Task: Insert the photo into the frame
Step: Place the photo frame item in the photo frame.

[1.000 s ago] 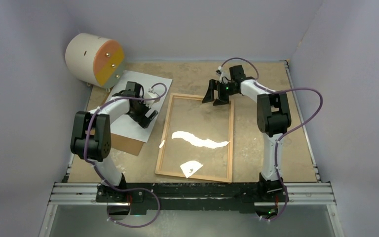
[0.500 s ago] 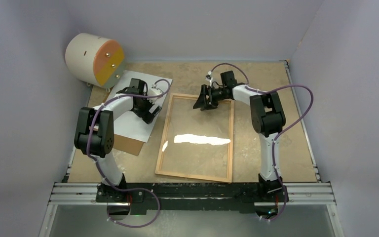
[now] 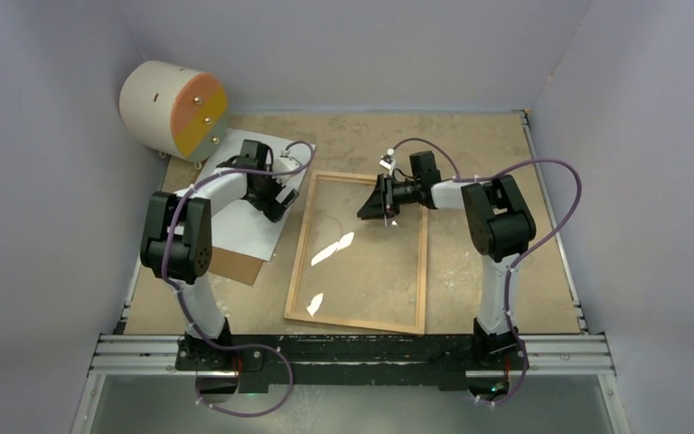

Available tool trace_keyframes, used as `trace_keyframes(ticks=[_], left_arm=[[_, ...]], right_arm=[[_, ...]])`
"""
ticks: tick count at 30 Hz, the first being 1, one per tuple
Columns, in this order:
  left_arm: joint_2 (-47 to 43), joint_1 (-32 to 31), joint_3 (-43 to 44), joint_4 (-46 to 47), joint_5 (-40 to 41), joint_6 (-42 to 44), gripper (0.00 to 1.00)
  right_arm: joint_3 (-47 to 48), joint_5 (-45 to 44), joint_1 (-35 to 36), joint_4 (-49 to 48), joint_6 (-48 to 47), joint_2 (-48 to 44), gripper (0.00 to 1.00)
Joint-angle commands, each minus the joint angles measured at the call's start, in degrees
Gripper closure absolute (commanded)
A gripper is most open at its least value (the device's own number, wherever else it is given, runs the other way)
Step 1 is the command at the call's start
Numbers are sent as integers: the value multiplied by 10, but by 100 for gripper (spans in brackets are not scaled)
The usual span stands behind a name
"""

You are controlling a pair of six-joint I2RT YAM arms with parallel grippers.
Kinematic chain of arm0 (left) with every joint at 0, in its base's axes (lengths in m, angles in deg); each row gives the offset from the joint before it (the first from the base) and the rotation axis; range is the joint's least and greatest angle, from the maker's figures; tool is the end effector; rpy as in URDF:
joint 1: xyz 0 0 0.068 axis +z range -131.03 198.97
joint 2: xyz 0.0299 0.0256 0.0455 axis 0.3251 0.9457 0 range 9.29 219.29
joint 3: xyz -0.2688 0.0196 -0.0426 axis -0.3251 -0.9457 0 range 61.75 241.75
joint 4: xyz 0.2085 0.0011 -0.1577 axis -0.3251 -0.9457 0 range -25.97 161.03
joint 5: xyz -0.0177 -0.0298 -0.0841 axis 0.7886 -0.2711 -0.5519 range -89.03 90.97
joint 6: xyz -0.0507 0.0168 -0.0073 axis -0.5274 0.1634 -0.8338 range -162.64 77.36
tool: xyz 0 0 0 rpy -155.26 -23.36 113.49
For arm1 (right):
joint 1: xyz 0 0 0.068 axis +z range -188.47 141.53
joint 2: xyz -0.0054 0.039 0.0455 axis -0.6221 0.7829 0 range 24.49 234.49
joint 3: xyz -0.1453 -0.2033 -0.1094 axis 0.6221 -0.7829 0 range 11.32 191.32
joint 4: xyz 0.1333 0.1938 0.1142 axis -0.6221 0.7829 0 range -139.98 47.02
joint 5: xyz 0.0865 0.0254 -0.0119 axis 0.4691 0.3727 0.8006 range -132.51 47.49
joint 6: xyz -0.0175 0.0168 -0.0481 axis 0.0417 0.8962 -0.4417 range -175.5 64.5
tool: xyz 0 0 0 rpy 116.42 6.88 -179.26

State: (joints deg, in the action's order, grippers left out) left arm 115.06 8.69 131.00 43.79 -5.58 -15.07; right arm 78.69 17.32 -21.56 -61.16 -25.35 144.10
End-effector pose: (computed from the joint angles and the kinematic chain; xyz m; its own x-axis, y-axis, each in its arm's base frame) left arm 0.3659 -0.0705 0.1719 -0.6774 0.5902 -0.4391 0.6096 0.7845 0.1139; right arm 0.3903 0.1508 0.1257 -0.9301 -0.0189 -0.3668 -0.3500 0.3479 0.8698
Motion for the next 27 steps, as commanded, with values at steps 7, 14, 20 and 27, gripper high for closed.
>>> trace_keyframes(ticks=[7, 14, 20, 27], left_arm=[[12, -7, -5, 18, -1, 2, 3], [7, -7, 32, -2, -14, 5, 1], [-14, 3, 113, -55, -17, 4, 0], [-20, 23, 145, -86, -51, 6, 0]], right_arm=[[47, 17, 22, -27, -1, -8, 48], [33, 12, 34, -35, 8, -23, 100], [-84, -46, 23, -118, 72, -108, 100], [-273, -155, -5, -268, 180, -214, 100]])
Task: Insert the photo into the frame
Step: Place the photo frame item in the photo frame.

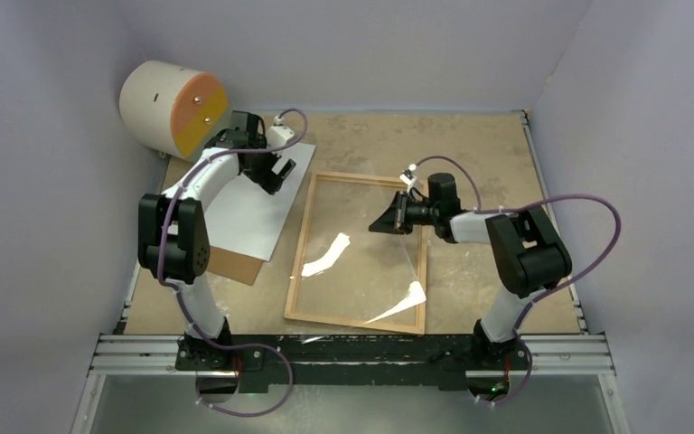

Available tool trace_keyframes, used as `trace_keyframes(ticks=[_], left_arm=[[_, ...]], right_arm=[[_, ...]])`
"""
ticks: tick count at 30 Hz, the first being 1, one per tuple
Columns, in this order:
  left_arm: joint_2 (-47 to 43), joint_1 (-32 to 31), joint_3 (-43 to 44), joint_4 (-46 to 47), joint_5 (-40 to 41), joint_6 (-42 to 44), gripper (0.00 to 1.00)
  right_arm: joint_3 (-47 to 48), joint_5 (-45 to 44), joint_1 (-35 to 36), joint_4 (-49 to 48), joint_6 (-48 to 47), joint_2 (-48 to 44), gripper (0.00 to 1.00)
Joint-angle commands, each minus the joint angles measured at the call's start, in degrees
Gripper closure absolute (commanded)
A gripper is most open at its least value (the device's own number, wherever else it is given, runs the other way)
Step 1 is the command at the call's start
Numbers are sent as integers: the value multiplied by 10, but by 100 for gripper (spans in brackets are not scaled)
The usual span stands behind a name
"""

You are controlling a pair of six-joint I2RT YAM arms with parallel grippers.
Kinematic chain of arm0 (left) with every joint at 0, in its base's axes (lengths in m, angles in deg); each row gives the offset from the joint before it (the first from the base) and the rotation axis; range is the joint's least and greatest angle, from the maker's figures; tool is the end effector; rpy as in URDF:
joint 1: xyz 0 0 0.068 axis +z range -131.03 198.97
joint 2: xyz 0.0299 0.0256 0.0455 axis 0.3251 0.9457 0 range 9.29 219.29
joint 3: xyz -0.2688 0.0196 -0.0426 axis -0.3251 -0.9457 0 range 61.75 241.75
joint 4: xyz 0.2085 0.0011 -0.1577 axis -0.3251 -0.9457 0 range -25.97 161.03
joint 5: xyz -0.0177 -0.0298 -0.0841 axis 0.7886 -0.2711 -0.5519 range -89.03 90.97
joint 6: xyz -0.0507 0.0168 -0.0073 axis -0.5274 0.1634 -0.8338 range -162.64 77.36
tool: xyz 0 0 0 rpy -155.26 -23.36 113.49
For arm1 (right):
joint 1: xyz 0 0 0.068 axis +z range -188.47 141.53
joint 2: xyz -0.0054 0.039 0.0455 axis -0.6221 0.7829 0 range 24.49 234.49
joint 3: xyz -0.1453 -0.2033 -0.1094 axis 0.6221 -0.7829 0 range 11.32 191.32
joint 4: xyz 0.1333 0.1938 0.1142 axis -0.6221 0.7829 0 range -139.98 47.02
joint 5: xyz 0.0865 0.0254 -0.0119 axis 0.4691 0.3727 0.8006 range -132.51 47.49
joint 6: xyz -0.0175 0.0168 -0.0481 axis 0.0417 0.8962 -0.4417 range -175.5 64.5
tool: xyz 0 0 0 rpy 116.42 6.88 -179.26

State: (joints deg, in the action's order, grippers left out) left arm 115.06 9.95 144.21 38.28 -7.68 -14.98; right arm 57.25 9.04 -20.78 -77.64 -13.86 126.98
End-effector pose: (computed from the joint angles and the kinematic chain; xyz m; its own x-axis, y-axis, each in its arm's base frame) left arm 0.3956 -0.0683 0.2352 -0.6154 0.5624 -0.5523 0.5911 0.7928 0.1486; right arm 0.3215 0.1318 0.1534 -0.9037 0.1455 -0.4028 -0.3234 0.3847 0.8645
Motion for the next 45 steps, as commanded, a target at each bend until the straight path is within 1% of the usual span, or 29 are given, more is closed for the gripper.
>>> trace_keyframes(ticks=[1, 6, 9, 11, 16, 25, 33, 45], left_arm=[[-21, 10, 9, -30, -39, 3, 0], [-5, 4, 5, -33, -78, -8, 0], [10, 2, 9, -37, -93, -10, 0], [18, 1, 13, -37, -100, -13, 0], [41, -12, 24, -40, -116, -20, 0], [86, -40, 52, -44, -134, -42, 0], [97, -50, 69, -46, -125, -44, 0], [107, -56, 78, -44, -109, -41, 0]], right_arm=[[-70, -80, -15, -109, 70, -48, 100], [-115, -118, -31, -153, 102, -60, 100], [-142, -128, -47, -196, 128, -59, 100], [-147, -126, -52, -206, 134, -54, 100], [-154, -131, -63, -204, 133, -50, 100], [-155, -104, -85, -197, 128, -31, 100], [-152, -78, -91, -179, 121, -17, 100], [-167, -57, -92, -158, 116, -36, 100]])
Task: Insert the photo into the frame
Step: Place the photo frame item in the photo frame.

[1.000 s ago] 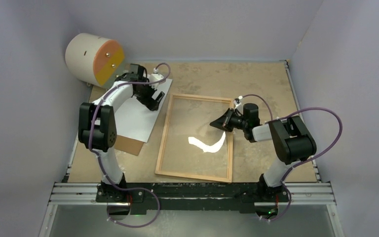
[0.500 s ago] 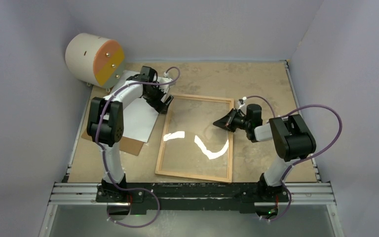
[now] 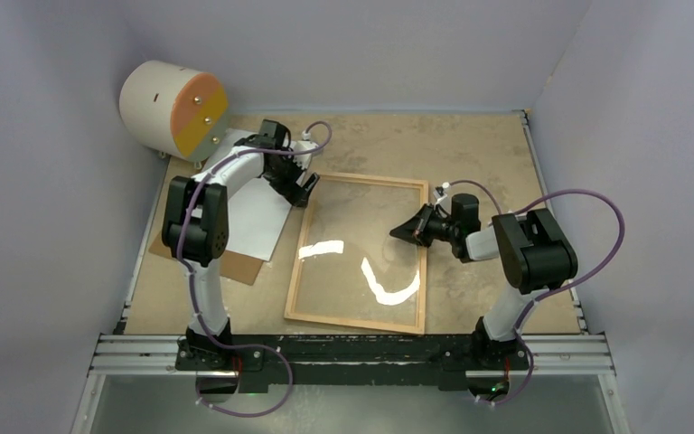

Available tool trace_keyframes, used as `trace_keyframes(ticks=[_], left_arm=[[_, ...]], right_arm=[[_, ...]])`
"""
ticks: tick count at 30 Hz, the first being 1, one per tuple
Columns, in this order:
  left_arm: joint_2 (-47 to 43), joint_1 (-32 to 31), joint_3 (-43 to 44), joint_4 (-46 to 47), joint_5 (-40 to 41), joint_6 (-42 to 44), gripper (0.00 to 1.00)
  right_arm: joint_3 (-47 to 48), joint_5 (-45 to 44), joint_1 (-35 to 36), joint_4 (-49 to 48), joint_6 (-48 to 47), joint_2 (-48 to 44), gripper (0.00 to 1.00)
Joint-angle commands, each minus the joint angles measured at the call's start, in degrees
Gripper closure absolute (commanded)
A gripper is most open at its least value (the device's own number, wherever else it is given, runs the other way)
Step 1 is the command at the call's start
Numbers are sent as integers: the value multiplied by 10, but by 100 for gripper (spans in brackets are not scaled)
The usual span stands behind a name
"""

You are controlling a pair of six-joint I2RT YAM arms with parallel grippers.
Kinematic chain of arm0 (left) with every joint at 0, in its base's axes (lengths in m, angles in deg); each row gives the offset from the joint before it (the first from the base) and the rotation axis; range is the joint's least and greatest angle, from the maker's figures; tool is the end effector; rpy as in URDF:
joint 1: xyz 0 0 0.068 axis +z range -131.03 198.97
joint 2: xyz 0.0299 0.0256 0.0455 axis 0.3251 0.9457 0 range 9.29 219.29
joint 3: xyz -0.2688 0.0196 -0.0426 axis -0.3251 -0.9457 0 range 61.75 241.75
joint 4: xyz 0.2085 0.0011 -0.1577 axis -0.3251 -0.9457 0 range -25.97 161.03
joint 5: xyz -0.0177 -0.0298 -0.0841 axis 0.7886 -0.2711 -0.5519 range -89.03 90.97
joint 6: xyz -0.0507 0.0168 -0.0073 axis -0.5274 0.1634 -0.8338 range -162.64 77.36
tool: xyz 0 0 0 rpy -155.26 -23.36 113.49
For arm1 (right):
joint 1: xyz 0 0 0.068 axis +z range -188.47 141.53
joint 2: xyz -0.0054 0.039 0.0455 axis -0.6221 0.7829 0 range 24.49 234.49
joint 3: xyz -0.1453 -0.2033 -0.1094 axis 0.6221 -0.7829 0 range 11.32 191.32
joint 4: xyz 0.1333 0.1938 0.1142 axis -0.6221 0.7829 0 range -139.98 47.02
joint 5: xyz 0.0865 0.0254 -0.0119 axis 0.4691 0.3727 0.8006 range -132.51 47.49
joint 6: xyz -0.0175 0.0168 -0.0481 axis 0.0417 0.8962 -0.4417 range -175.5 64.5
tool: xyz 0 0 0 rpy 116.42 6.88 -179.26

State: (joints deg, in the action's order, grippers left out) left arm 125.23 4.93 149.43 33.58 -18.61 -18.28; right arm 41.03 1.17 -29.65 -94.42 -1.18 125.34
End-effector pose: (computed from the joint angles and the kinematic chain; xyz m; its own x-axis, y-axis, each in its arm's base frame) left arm 0.4083 -0.1144 0.1897 -0.6562 0.5647 -0.5005 0.6947 0.7110 -0.1086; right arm 0.2876 0.0695 0.1155 -0.8443 0.4635 -0.2690 -0.0596 0.4177 0.9067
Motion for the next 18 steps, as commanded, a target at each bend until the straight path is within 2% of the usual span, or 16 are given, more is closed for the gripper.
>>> trace_keyframes(ticks=[1, 18], left_arm=[[5, -7, 27, 2, 2, -8, 0], [32, -20, 53, 3, 3, -15, 0]], right_arm=[[-5, 19, -5, 14, -11, -22, 100], [-34, 3, -30, -11, 3, -24, 100]])
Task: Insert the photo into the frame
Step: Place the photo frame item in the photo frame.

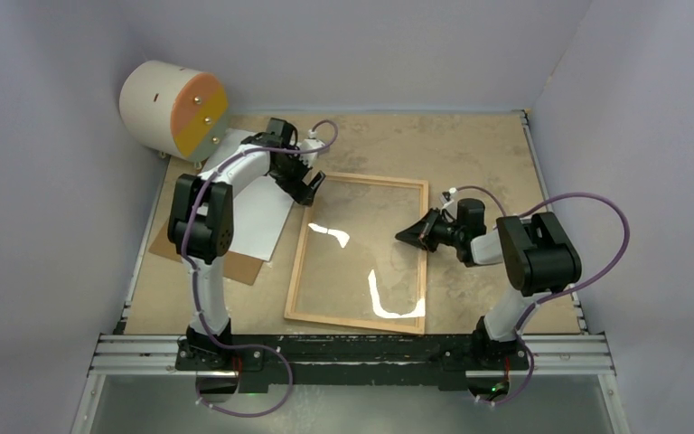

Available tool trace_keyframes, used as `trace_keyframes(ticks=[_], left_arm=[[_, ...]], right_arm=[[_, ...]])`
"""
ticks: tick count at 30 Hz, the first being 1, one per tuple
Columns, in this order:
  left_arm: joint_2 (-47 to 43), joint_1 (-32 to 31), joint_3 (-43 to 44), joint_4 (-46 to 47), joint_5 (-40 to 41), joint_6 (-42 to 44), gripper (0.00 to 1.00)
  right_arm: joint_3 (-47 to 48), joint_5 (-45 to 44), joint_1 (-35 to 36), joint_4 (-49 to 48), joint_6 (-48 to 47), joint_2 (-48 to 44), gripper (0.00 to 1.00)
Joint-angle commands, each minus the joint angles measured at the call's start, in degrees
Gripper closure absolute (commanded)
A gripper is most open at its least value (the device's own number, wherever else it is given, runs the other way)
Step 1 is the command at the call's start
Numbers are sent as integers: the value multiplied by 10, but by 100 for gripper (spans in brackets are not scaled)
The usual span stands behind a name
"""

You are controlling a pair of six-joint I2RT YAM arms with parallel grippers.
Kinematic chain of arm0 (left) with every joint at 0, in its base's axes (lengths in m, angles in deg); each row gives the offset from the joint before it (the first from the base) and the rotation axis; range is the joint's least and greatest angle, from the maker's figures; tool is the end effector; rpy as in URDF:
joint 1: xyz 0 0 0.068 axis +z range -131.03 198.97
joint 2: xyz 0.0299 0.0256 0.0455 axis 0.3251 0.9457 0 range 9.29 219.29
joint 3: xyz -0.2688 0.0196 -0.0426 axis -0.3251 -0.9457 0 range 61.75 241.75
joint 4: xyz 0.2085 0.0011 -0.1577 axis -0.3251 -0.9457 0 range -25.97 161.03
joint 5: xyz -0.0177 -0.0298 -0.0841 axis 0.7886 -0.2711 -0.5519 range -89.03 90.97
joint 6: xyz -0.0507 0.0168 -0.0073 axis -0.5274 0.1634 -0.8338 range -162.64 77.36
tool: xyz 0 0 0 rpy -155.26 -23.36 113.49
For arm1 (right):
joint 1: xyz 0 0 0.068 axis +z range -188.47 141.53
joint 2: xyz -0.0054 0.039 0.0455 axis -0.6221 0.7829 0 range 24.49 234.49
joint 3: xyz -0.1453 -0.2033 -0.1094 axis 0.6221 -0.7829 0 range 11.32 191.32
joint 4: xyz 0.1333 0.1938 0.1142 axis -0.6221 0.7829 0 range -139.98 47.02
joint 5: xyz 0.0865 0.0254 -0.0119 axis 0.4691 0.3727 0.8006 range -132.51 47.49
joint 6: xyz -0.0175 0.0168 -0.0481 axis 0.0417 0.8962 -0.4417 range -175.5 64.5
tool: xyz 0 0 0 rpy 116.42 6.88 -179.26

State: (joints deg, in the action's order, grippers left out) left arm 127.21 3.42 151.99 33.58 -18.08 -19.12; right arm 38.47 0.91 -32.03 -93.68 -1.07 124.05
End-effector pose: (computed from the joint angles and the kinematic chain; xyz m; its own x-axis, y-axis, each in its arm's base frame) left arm 0.4147 -0.1275 0.1884 -0.6476 0.5718 -0.5036 0.7024 0.7042 -0.1037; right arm 0.2782 0.0560 0.1104 -0.8312 0.5008 -0.2416 -0.0075 0.4244 0.9055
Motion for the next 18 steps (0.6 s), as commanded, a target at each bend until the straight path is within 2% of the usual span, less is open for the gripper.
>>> trace_keyframes(ticks=[1, 11, 18], left_arm=[[14, -5, 29, 2, -2, -7, 0], [18, -2, 48, -15, 2, 10, 0], [28, 3, 67, -41, -13, 26, 0]], right_arm=[[-10, 5, -7, -19, 2, -13, 100], [-22, 2, -13, -3, -1, -36, 100], [-42, -3, -13, -52, 31, -40, 100]])
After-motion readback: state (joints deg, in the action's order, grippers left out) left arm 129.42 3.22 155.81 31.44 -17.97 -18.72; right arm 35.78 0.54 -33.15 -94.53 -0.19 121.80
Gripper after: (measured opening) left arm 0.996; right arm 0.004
